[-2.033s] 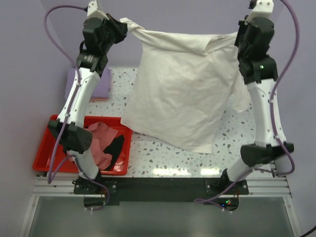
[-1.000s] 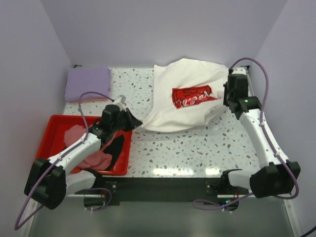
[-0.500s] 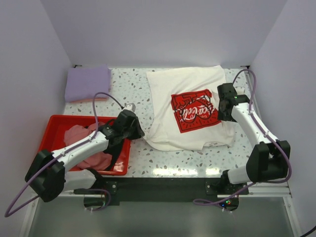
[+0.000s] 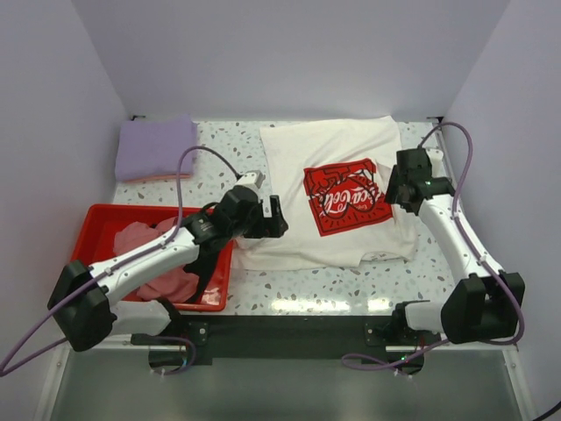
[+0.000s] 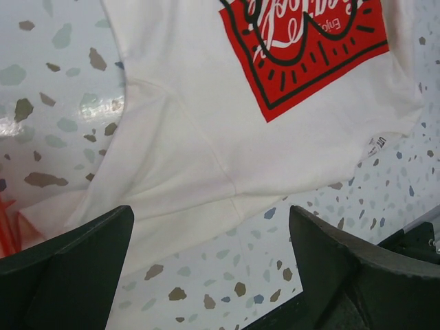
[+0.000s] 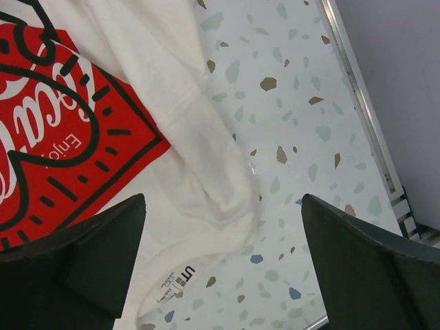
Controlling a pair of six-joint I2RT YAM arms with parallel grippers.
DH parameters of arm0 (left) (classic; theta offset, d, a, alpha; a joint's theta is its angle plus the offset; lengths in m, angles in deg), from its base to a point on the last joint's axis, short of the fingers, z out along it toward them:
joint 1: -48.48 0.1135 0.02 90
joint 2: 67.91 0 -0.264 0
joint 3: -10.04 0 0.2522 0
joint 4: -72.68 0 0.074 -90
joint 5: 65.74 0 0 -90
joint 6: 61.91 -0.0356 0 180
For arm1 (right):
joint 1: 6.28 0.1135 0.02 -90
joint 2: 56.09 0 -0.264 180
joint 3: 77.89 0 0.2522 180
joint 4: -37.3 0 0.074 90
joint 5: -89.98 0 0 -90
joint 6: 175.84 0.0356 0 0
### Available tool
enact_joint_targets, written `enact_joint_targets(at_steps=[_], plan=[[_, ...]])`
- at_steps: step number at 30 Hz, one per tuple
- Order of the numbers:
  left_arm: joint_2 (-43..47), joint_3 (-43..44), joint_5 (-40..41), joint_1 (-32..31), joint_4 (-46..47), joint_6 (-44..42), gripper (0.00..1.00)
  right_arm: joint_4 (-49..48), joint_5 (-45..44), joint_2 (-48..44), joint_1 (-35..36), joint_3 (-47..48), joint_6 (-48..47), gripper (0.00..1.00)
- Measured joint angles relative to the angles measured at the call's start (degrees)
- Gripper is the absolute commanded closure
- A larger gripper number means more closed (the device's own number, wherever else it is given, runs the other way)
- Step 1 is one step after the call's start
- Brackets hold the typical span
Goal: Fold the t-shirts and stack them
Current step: Flatten the tshirt out
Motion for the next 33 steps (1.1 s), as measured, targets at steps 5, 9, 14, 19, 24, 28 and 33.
enact_joint_targets(at_steps=[5, 9, 14, 19, 24, 28, 33], plan=[[-5.8, 3.3, -2.3, -1.3, 4.7, -2.8, 0.00, -3.9, 4.4, -0.4, -5.3, -1.8, 0.2, 0.01], [-12.8, 5.8, -6.5, -1.5, 8.7, -5.7, 0.00, -7.9, 12.7, 2.7, -14.3, -1.8, 1.0, 0.01], [-24.5, 11.7, -10.7, -1.5, 11.9, -8.5, 0.00, -10.4, 20.7, 14.0, -21.1, 2.2, 1.7, 0.11], [-31.5, 15.3, -12.6, -1.5, 12.3, -10.3, 0.00, -11.5, 23.7, 24.0, -22.4, 5.1, 2.3, 0.28], [-35.2, 17.7, -13.0, -1.5, 12.5, -11.6, 0.00, -12.0, 26.5, 28.2, -22.4, 5.6, 2.4, 0.37], [-36.5, 18.1, -13.2, -1.5, 12.5, -11.7, 0.00, -13.3, 28.3, 28.1, -22.3, 4.5, 2.5, 0.42], [-37.2, 18.1, -13.9, -1.5, 13.0, -11.6, 0.00, -15.1, 31.2, 28.1, -22.3, 1.2, 3.2, 0.67]])
